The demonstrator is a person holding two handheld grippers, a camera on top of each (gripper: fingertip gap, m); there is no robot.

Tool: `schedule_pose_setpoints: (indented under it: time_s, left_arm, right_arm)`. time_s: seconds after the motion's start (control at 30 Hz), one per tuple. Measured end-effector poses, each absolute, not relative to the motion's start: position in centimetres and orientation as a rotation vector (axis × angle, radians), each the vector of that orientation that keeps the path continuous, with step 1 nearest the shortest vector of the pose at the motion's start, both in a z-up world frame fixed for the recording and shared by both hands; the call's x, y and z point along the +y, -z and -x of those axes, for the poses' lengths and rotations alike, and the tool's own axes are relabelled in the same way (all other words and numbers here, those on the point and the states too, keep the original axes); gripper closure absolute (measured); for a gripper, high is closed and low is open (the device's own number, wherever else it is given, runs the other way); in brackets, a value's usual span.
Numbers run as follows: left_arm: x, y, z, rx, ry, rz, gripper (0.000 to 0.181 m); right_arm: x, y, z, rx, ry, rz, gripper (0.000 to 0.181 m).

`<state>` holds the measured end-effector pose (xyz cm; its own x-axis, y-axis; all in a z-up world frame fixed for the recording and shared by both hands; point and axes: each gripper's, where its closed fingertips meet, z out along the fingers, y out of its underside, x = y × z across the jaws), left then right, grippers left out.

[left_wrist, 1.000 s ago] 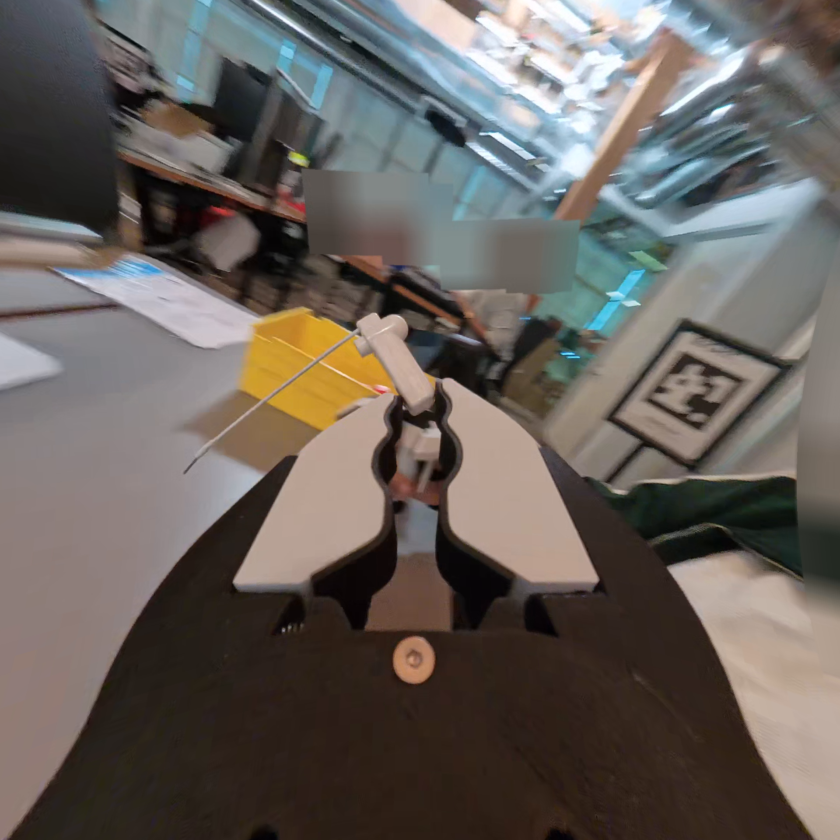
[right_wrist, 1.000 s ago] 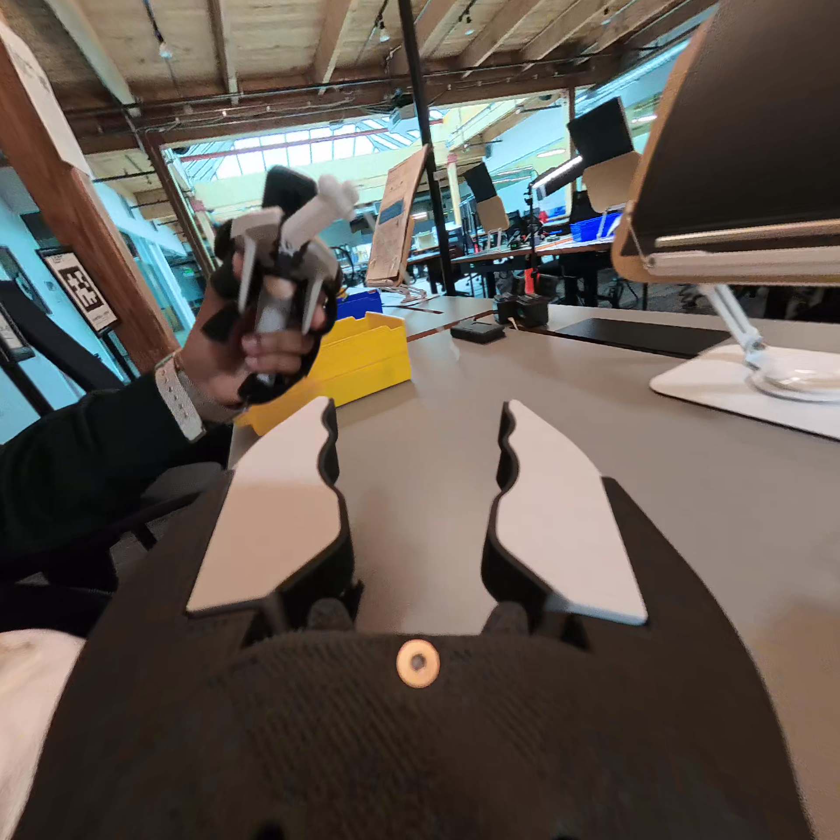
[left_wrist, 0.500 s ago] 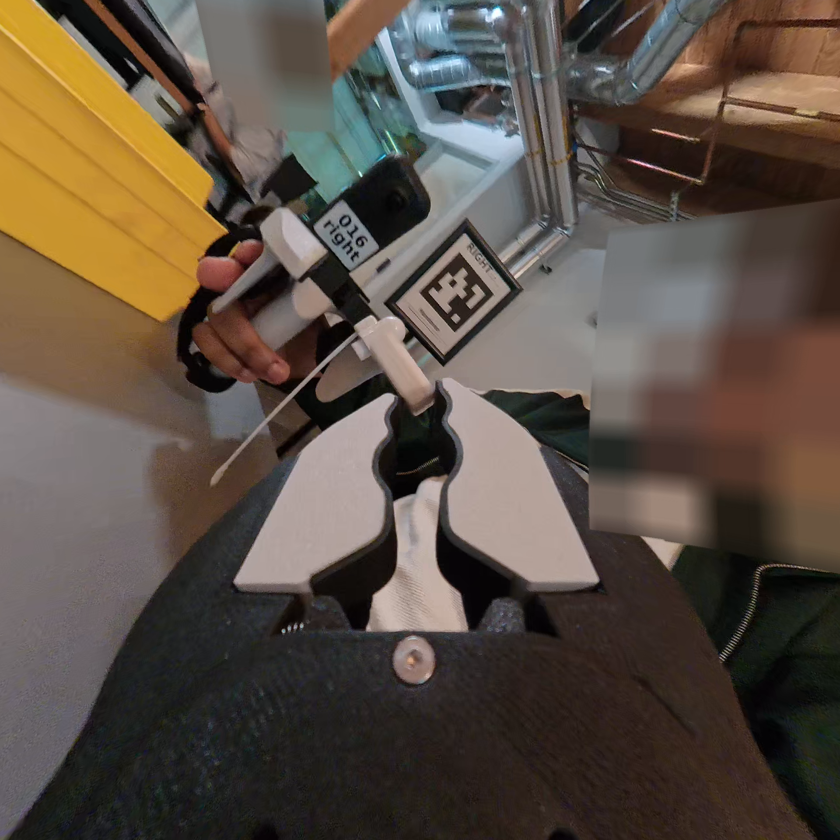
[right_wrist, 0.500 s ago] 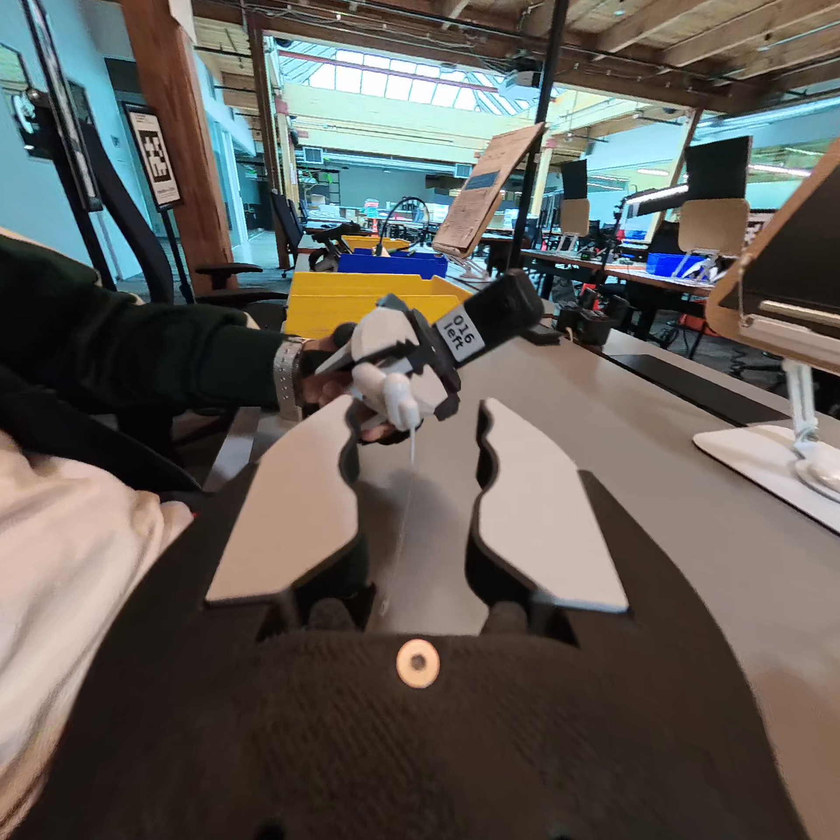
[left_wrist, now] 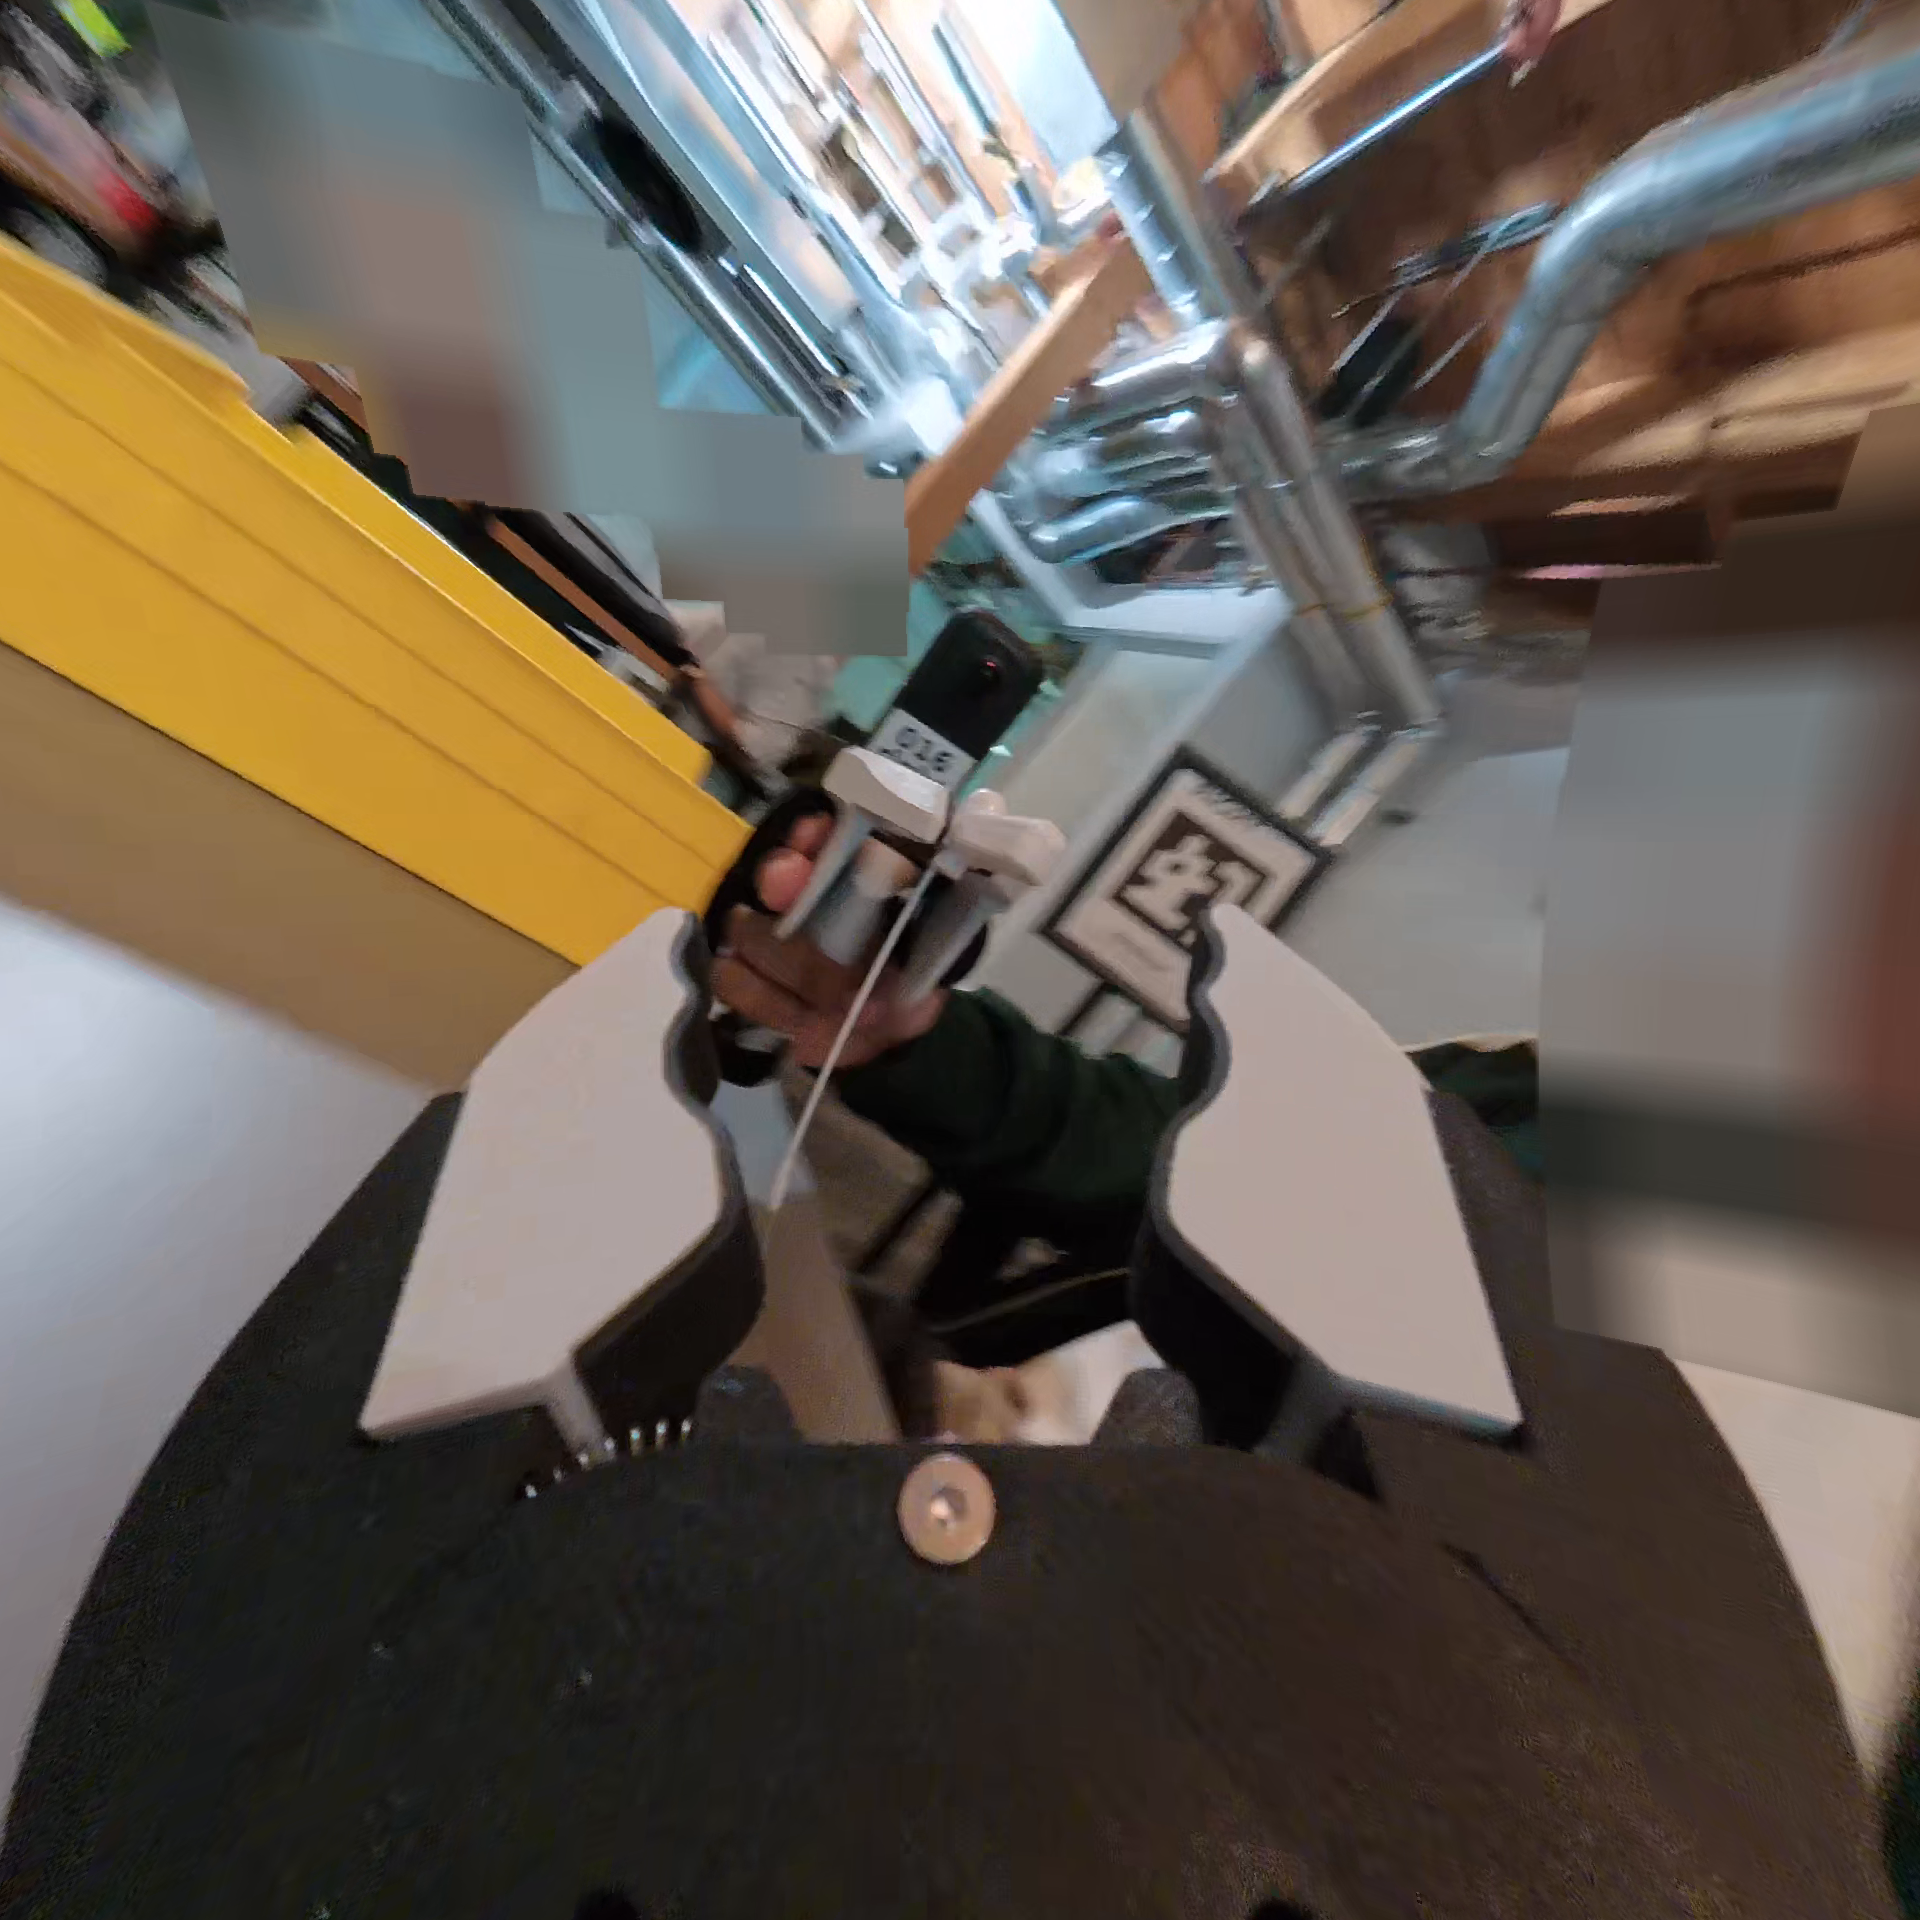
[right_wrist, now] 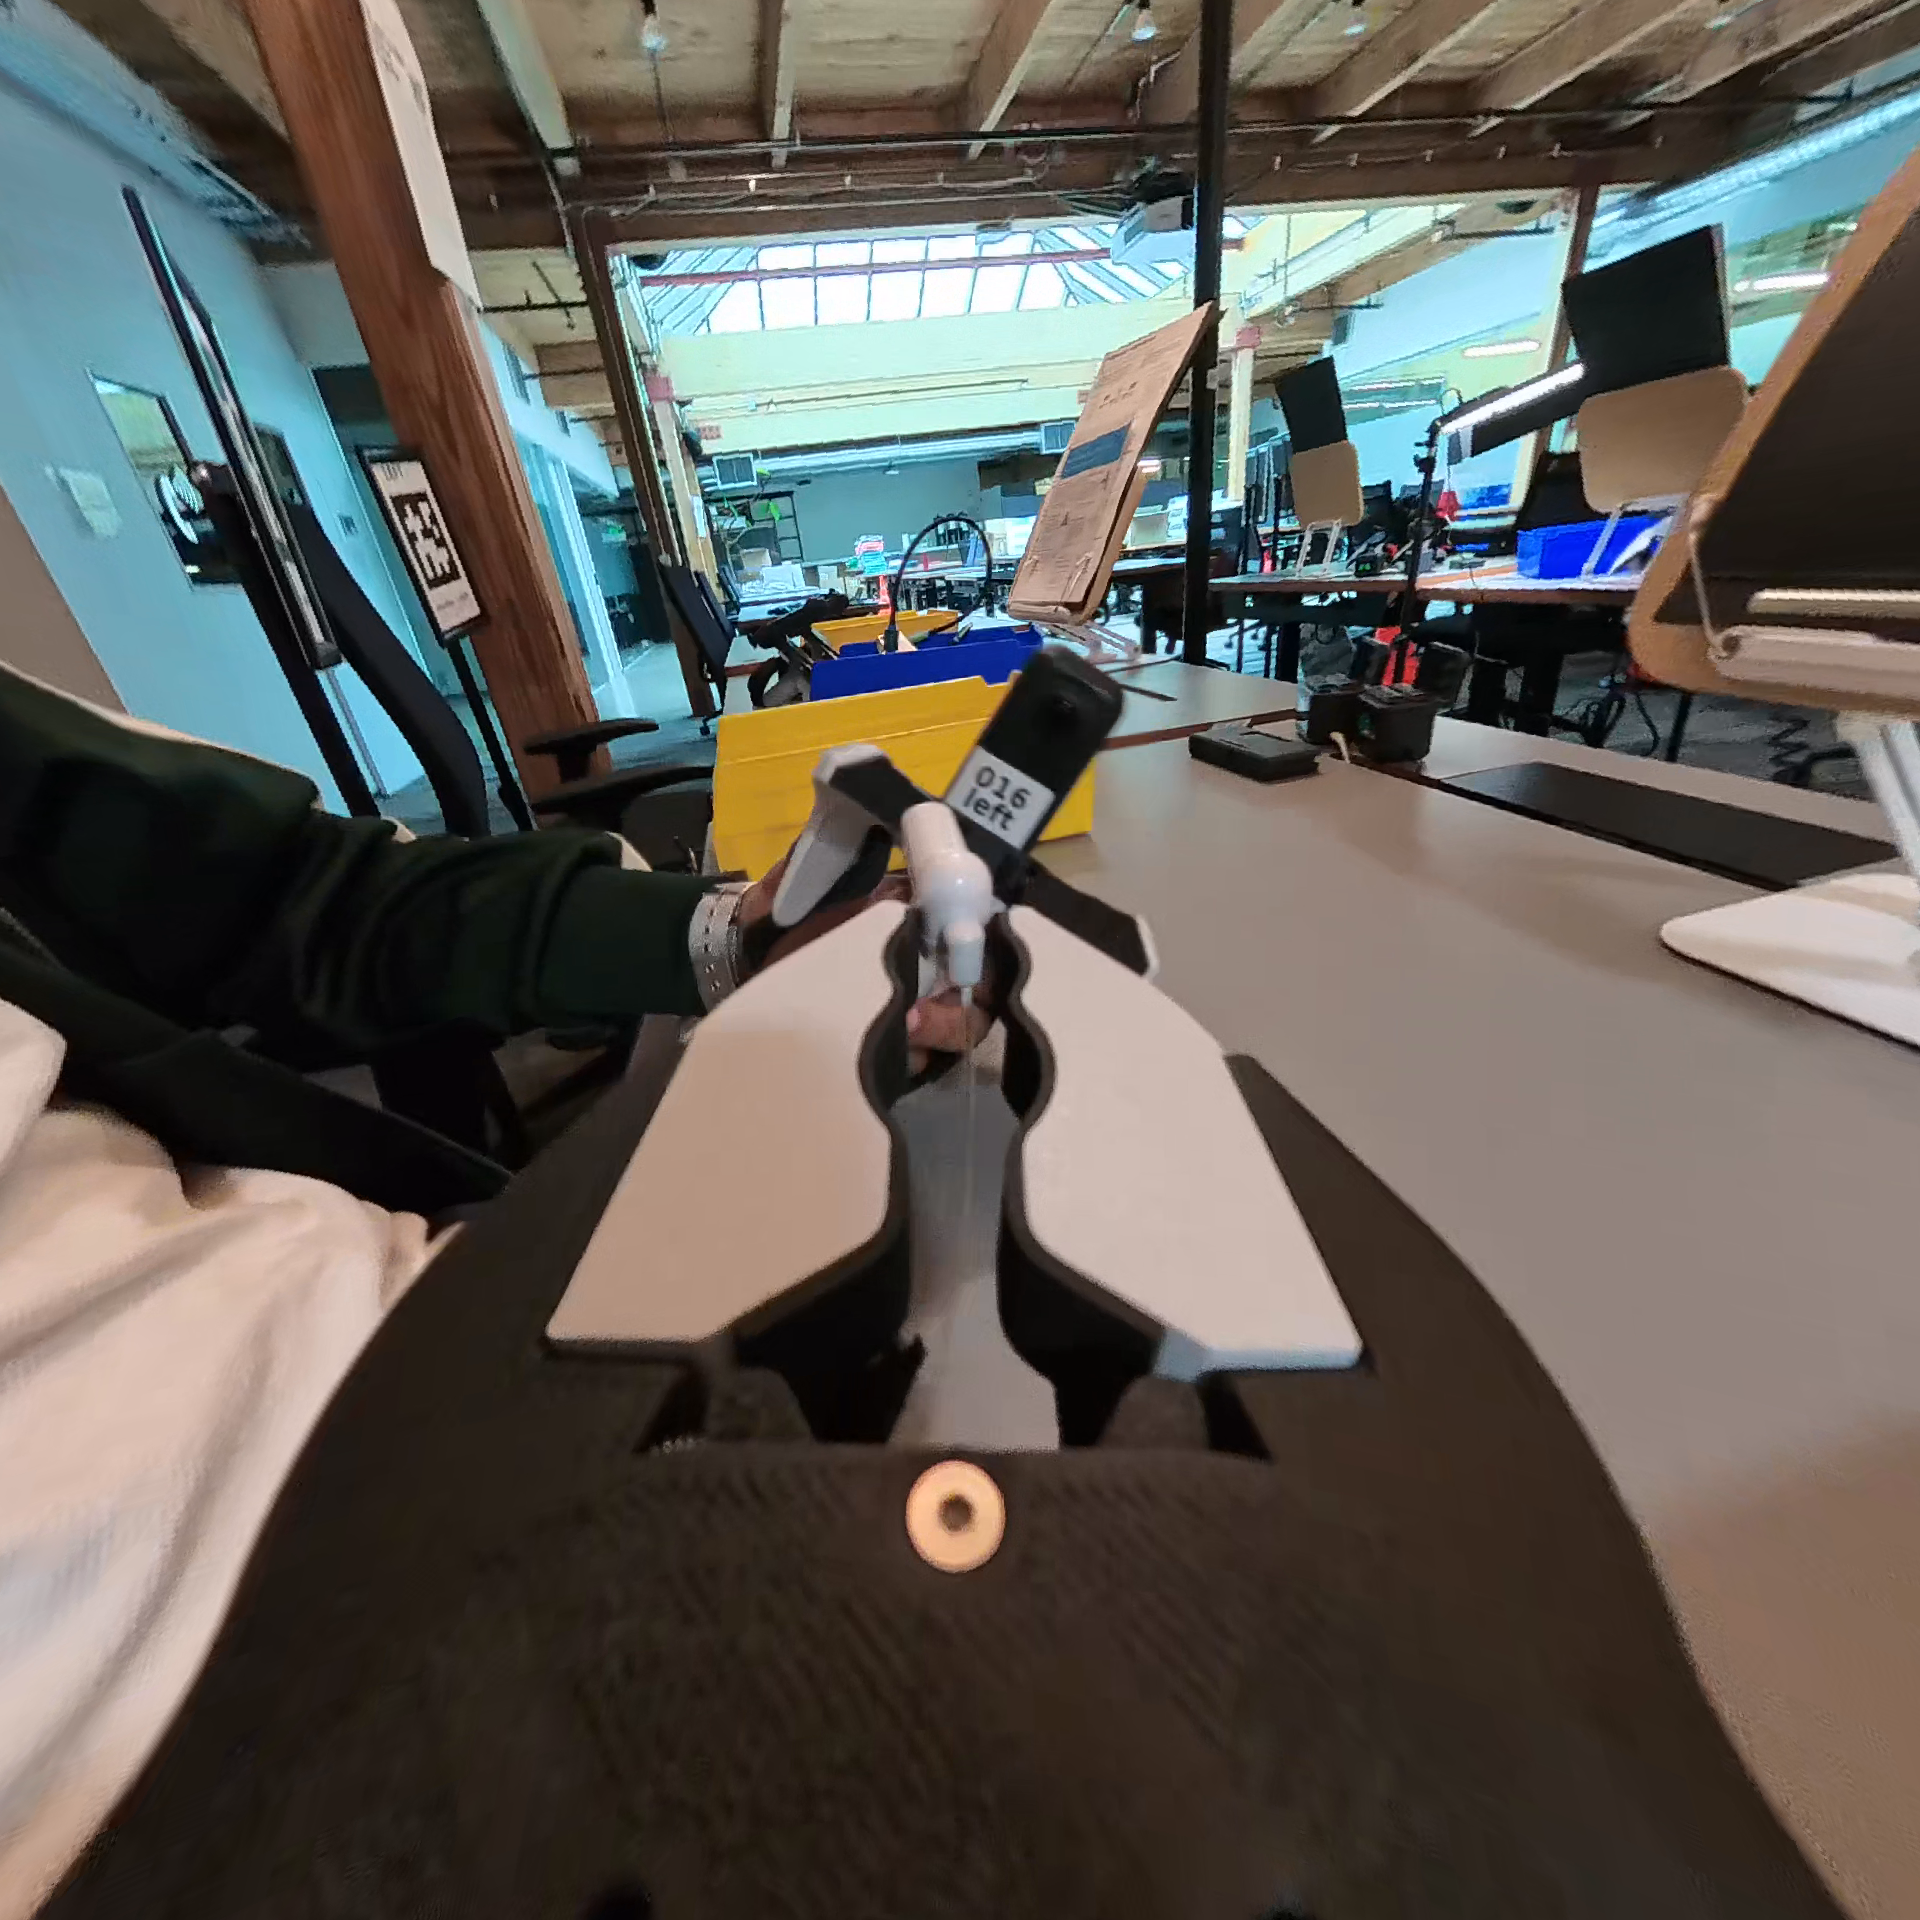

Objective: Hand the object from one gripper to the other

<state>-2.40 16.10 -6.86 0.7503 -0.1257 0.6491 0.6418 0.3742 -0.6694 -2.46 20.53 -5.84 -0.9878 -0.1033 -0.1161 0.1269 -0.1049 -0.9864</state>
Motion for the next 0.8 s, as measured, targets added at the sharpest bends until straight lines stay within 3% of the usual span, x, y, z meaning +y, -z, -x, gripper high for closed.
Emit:
schedule_pose_setpoints:
  time_s: [0.27,0.4,0.53,0.67,0.8]
  left_arm:
    - [15.8,7.6,2.5,-0.414,-0.205,1.409,0.09]
    - [15.6,7.6,1.8,-0.377,-0.228,1.427,0.121]
    - [15.5,7.7,1.0,-0.414,-0.038,1.385,0.135]
    - [16.3,7.8,0.3,-0.408,-0.011,1.398,0.165]
    - [17.1,8.4,0.1,-0.403,-0.071,1.462,0.173]
  right_arm:
    - [19.7,6.3,2.1,1.981,2.164,-0.065,0.168]
    - [18.8,7.2,2.0,2.039,2.109,-0.038,0.168]
    - [18.1,7.7,1.9,2.076,2.095,-0.025,0.168]
    - [17.6,7.9,1.7,2.117,2.097,0.011,0.168]
    - [17.5,7.9,1.5,2.131,2.102,0.027,0.168]
